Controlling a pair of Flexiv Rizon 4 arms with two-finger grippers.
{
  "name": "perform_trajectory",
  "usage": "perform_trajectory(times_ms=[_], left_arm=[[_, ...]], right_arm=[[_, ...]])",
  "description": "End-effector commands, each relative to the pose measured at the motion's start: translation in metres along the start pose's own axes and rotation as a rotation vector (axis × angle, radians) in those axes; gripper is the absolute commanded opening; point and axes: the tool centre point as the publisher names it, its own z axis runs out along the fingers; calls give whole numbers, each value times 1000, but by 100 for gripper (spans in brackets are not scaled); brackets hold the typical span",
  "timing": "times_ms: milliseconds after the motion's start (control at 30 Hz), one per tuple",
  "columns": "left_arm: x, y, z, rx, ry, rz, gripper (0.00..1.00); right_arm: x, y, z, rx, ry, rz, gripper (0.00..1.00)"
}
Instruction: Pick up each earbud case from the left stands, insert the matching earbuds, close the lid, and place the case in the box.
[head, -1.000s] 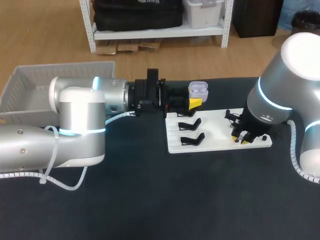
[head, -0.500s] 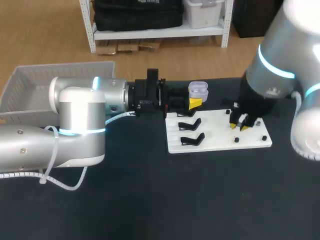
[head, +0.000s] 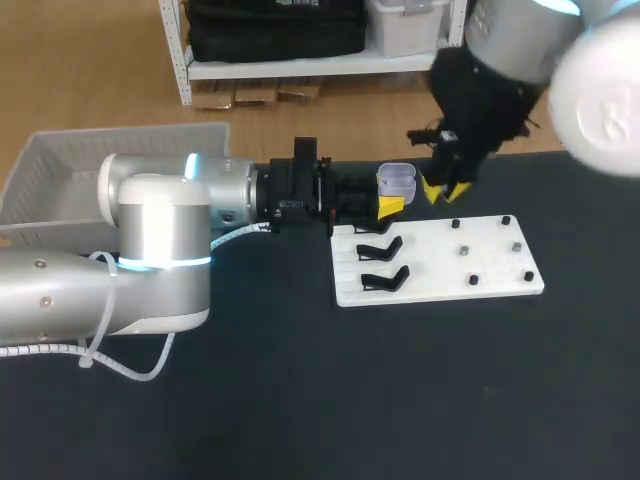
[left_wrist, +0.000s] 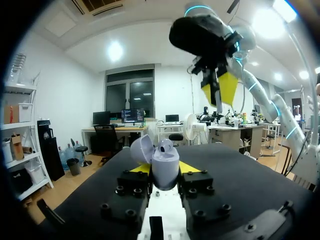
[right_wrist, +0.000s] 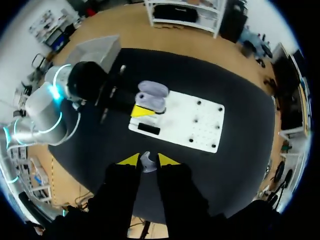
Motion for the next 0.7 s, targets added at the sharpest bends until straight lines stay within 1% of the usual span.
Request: perform_trajectory(times_ms=[33, 200, 233, 300, 333, 367, 400, 533, 700], left_arm=[[1, -2, 0, -9, -5, 5, 0], [1, -2, 0, -9, -5, 5, 0], [1, -2, 0, -9, -5, 5, 0], [1, -2, 0, -9, -5, 5, 0], [1, -2, 0, -9, -5, 5, 0], [1, -2, 0, -9, -5, 5, 0], [1, -2, 0, -9, -5, 5, 0], [1, -2, 0, -9, -5, 5, 0], [1, -2, 0, -9, -5, 5, 0]], right_arm=[[-14, 7, -2, -5, 80, -55, 0], [-33, 12, 3, -18, 53, -106, 0], [-38, 14, 5, -34, 50, -101, 0], [-47, 12, 10, -4, 0, -131, 0], [-50, 12, 12, -27, 1, -124, 0], [-52, 13, 13, -33, 3, -131, 0], [-55, 12, 15, -34, -12, -140, 0], [-63, 8, 23, -7, -48, -171, 0], [-67, 4, 29, 8, -50, -191, 0]])
